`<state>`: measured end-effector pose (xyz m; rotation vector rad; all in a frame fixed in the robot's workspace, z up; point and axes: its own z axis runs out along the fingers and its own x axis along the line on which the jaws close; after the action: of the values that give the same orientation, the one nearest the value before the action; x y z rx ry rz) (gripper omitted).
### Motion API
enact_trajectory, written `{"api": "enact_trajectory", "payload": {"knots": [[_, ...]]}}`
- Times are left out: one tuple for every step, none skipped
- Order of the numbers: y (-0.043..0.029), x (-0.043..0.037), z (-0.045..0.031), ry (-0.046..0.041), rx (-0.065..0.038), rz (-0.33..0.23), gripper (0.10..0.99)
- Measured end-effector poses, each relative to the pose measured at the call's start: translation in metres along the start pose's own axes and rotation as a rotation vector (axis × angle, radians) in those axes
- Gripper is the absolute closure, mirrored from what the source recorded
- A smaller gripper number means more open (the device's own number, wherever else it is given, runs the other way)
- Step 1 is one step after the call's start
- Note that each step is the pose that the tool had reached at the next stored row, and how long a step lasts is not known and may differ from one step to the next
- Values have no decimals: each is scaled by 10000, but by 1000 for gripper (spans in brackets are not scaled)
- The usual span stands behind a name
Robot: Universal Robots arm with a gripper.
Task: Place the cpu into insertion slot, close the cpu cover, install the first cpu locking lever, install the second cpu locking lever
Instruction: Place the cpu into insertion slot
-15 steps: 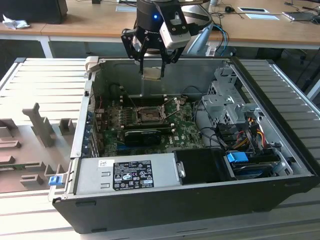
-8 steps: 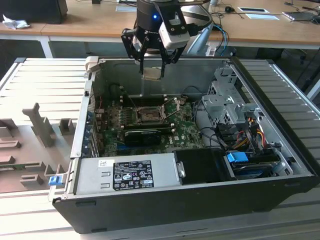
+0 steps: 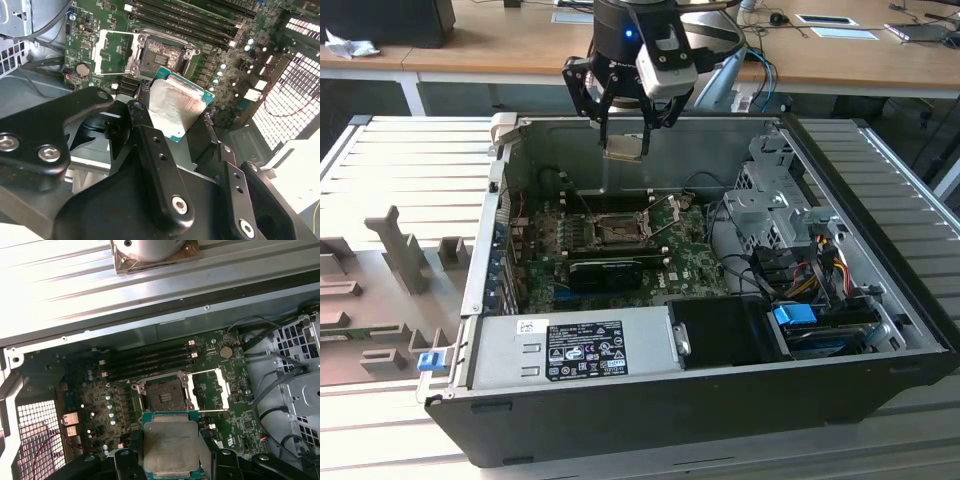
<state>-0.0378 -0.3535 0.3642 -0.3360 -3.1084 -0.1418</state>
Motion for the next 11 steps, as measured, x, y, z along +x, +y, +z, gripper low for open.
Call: {"api": "enact_trajectory", "payload": {"knots": [[0,0,0,-3,-1,39,553],[0,0,0,-7,-2,76,553],[0,0,0,-9,-3,101,553],[0,0,0,-12,-4,136,553],[0,0,0,-15,-4,161,553],[0,0,0,-17,-4,192,553],[0,0,0,-19,-5,217,553],[0,0,1,-26,-7,287,553],[0,0,0,-31,-8,345,553],[0,0,0,-33,-8,374,553],[0,0,1,-36,-10,406,553]]}}
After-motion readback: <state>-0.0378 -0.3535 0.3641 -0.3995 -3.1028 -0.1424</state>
